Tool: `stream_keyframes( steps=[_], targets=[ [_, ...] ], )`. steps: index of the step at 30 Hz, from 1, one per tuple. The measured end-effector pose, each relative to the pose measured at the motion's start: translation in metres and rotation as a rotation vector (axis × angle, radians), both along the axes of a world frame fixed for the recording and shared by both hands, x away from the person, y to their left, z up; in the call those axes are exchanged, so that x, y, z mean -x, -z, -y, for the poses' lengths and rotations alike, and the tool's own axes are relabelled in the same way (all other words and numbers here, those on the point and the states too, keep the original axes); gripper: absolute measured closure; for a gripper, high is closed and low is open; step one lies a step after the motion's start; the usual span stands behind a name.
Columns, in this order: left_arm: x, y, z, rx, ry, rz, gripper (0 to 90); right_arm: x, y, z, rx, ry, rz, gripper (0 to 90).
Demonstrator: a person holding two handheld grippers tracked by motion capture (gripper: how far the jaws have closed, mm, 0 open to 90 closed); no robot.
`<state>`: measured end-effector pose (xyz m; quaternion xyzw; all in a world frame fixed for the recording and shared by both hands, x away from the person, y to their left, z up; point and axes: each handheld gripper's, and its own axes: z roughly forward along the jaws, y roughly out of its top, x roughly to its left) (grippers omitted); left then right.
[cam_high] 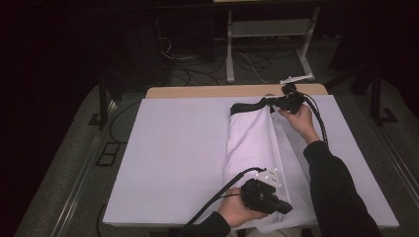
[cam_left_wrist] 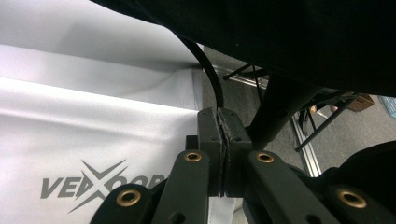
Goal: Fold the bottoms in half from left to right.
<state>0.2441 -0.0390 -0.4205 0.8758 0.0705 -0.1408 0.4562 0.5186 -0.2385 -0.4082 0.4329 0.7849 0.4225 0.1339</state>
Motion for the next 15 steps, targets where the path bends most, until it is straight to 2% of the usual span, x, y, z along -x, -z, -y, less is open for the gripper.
stream_keyframes(
  steps=[6, 11, 15],
  targets=[
    [-0.002, 0.005, 0.012, 0.003, 0.002, -0.013, 87.4, -0.001, 0.003, 0.005, 0.008, -0.008, -0.007, 86.5],
    [-0.001, 0.009, 0.026, -0.014, 0.003, -0.014, 87.3, -0.002, 0.005, 0.009, 0.014, -0.020, -0.013, 86.5],
    [-0.002, 0.012, 0.039, -0.025, -0.003, -0.036, 87.2, -0.001, 0.005, 0.013, 0.025, -0.030, -0.018, 86.5]
  ],
)
